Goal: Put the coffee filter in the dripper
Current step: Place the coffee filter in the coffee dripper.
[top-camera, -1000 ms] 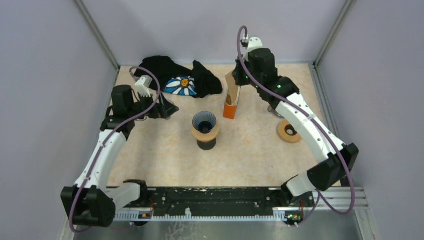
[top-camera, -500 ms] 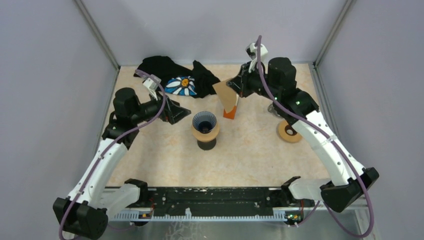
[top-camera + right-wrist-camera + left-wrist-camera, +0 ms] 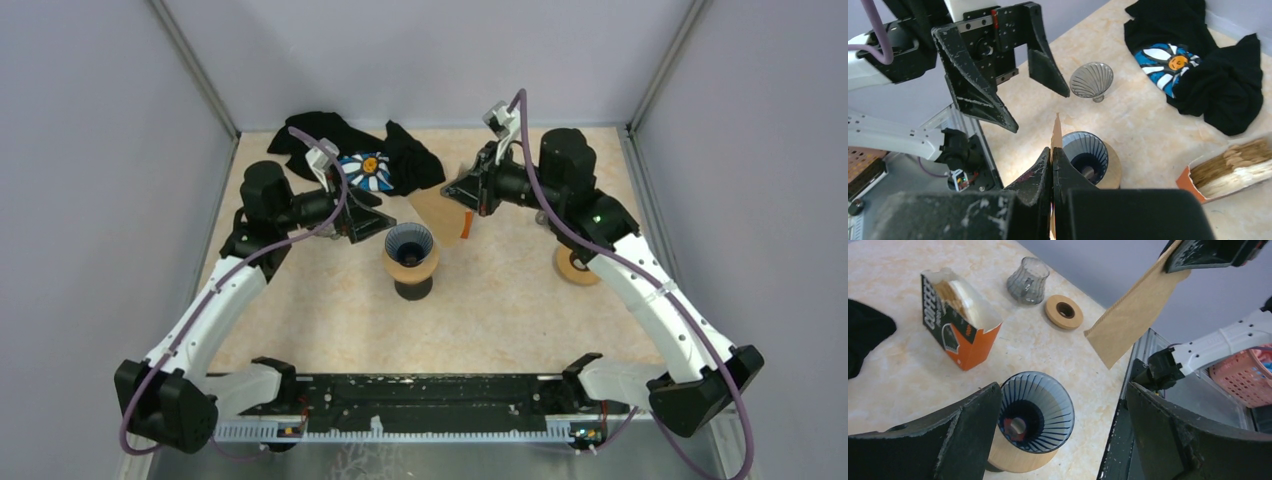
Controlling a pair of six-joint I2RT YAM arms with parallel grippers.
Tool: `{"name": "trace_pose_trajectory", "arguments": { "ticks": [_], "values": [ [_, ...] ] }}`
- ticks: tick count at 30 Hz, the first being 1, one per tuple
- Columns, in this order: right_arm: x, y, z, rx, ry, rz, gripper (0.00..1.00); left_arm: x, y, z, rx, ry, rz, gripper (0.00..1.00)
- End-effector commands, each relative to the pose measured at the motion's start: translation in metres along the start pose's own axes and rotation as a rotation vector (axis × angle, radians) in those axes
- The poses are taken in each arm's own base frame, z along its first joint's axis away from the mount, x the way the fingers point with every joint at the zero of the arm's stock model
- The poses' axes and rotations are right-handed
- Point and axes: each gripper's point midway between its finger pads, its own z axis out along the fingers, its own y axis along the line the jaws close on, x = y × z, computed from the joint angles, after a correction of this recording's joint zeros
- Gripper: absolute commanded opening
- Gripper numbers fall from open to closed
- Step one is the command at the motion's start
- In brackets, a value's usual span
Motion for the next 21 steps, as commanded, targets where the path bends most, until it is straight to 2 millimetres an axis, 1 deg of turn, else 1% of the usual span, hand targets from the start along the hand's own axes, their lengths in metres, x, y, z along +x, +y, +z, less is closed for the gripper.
{"name": "trace_pose_trajectory", "arguments": {
  "ticks": [1, 3, 8, 12, 16, 19, 21],
  "values": [
    [-0.021, 0.029, -0.004, -0.136, -0.072, -0.059, 0.00, -0.030, -0.036, 0.002, 0.183, -0.043, 0.109, 0.98],
    [-0.020, 0.032, -0.002, -0.164, -0.064, -0.058, 0.00, -0.032, -0.040, 0.004, 0.218, -0.043, 0.118, 0.97],
    [-0.016, 0.037, 0.007, -0.218, -0.043, -0.057, 0.00, -0.031, -0.046, 0.007, 0.287, -0.031, 0.136, 0.89],
    [-0.012, 0.044, 0.014, -0.269, -0.026, -0.066, 0.00, -0.030, -0.051, 0.007, 0.329, -0.020, 0.150, 0.78],
    [-0.009, 0.049, 0.022, -0.303, -0.006, -0.078, 0.00, -0.025, -0.053, 0.005, 0.354, -0.011, 0.151, 0.71],
    [-0.005, 0.052, 0.029, -0.323, 0.010, -0.081, 0.00, -0.020, -0.053, 0.005, 0.368, -0.008, 0.145, 0.62],
    [-0.004, 0.053, 0.032, -0.330, 0.017, -0.083, 0.00, -0.018, -0.054, 0.005, 0.375, -0.006, 0.135, 0.58]
  ]
}}
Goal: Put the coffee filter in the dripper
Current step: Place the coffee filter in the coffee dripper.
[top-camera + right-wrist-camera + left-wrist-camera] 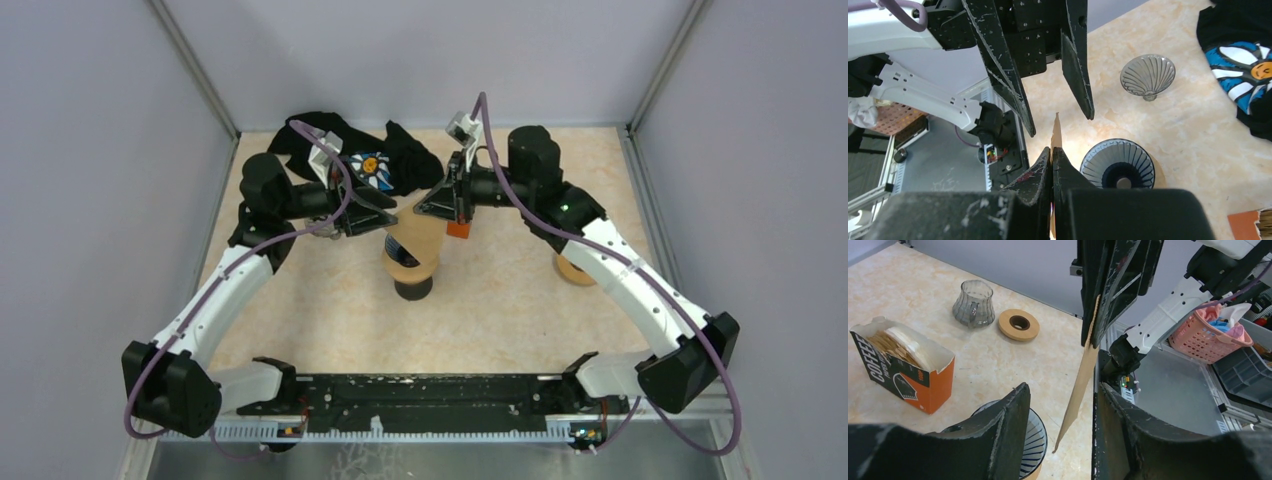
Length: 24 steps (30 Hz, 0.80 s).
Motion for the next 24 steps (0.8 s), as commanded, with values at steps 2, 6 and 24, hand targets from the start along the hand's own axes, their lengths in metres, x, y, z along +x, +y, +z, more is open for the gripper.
{"name": "trace_pose_trajectory", "arguments": {
  "ticks": [2, 6, 24],
  "values": [
    [-0.027, 0.018, 0.007, -0.073, -0.050, -0.098, 0.00, 0.002, -0.013, 0.001, 0.078, -0.001, 0.030, 0.53],
    [-0.027, 0.016, 0.012, -0.077, -0.048, -0.097, 0.00, 0.006, -0.016, 0.000, 0.102, 0.005, 0.028, 0.46],
    [-0.021, 0.018, 0.025, -0.102, -0.025, -0.108, 0.00, 0.012, -0.021, -0.002, 0.126, 0.022, 0.029, 0.10]
  ]
}}
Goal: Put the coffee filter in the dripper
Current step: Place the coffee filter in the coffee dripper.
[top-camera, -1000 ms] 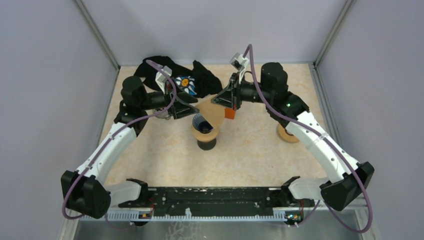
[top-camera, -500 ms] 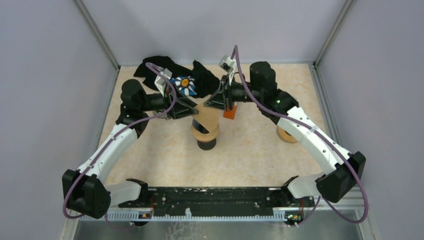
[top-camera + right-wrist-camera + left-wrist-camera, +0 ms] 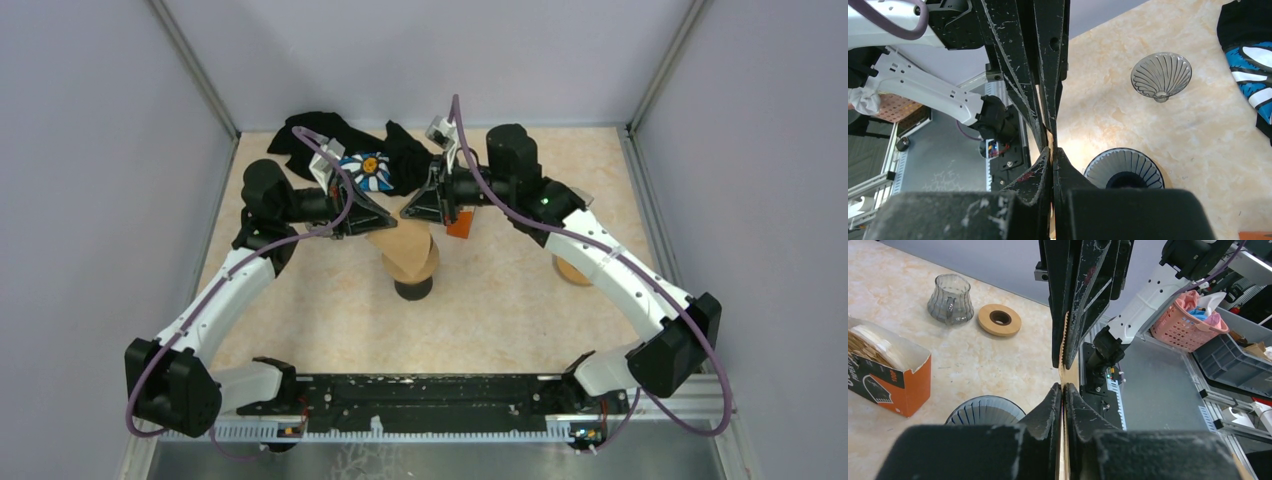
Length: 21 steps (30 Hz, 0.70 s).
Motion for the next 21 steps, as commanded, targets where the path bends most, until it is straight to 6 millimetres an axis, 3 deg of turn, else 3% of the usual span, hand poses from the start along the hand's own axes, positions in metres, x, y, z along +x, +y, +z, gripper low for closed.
{"name": "trace_pose_trajectory", "arguments": {
  "ticks": [1, 2, 5, 12, 21],
  "values": [
    [-0.034, 0.017, -0.004, -0.037, -0.079, -0.107, 0.00, 0.000, -0.009, 0.000, 0.040, 0.006, 0.052, 0.05],
    [-0.034, 0.017, -0.004, -0.035, -0.080, -0.108, 0.00, 0.000, -0.009, 0.000, 0.042, 0.008, 0.052, 0.00],
    [-0.035, 0.018, -0.007, -0.023, -0.085, -0.115, 0.02, 0.002, -0.010, -0.001, 0.039, 0.012, 0.057, 0.00],
    [-0.046, 0.015, -0.026, 0.037, -0.148, -0.135, 0.28, 0.005, -0.007, -0.004, 0.010, 0.028, 0.074, 0.00],
    [-0.046, -0.013, -0.057, 0.118, -0.193, -0.100, 0.43, 0.006, -0.008, -0.007, -0.007, 0.034, 0.094, 0.00]
  ]
}}
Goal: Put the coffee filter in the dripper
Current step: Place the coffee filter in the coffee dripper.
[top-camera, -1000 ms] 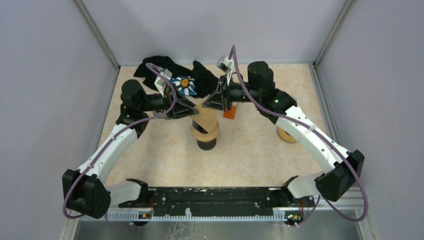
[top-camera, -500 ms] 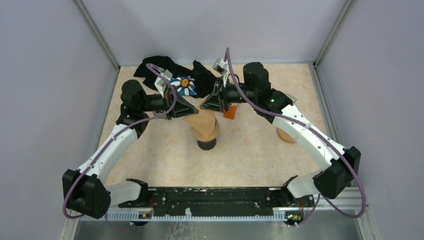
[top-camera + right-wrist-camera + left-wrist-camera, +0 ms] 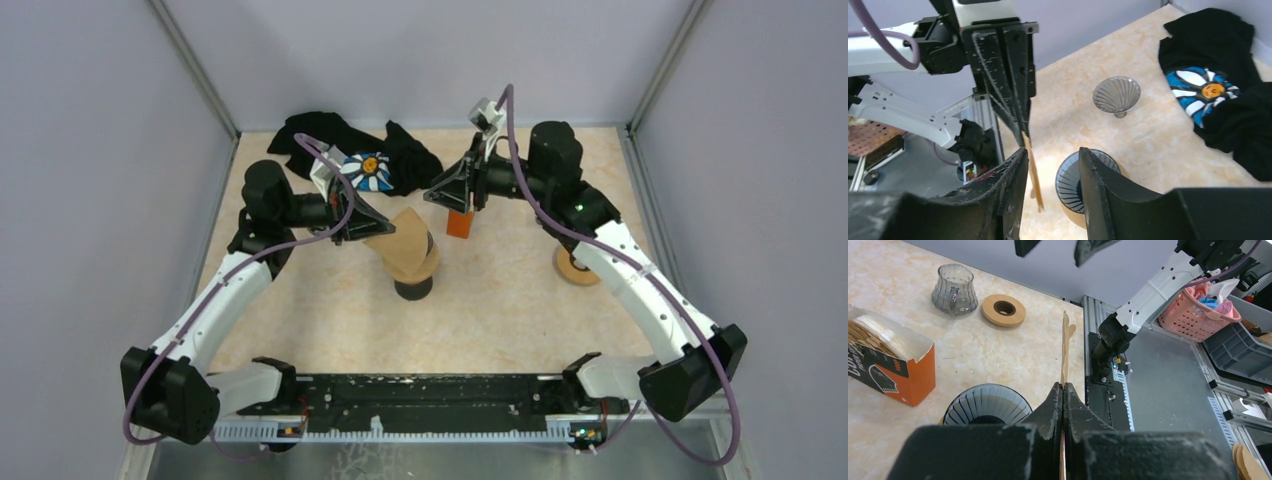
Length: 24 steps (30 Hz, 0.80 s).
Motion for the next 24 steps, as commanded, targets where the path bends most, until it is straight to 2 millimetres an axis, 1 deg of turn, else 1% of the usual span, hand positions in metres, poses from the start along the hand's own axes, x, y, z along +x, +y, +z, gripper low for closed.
{"name": "trace_pose_trajectory", "arguments": {
  "ticks": [1, 6, 15, 19, 24],
  "values": [
    [-0.014, -0.005, -0.014, 0.012, -0.062, -0.040, 0.44, -0.006, -0.007, -0.003, 0.004, -0.002, 0.062, 0.00],
    [0.003, -0.013, -0.015, 0.023, -0.026, -0.042, 0.47, -0.007, -0.006, -0.006, -0.015, -0.011, 0.071, 0.00],
    [0.029, -0.018, -0.009, -0.019, 0.025, -0.030, 0.48, -0.008, -0.005, -0.008, -0.033, -0.031, 0.082, 0.00],
    [0.035, -0.011, -0.007, -0.076, 0.037, -0.022, 0.48, -0.009, -0.003, -0.010, -0.040, -0.039, 0.081, 0.00],
    [0.040, -0.007, -0.006, -0.107, 0.048, -0.022, 0.48, -0.009, -0.003, -0.010, -0.040, -0.043, 0.080, 0.00]
  ]
}}
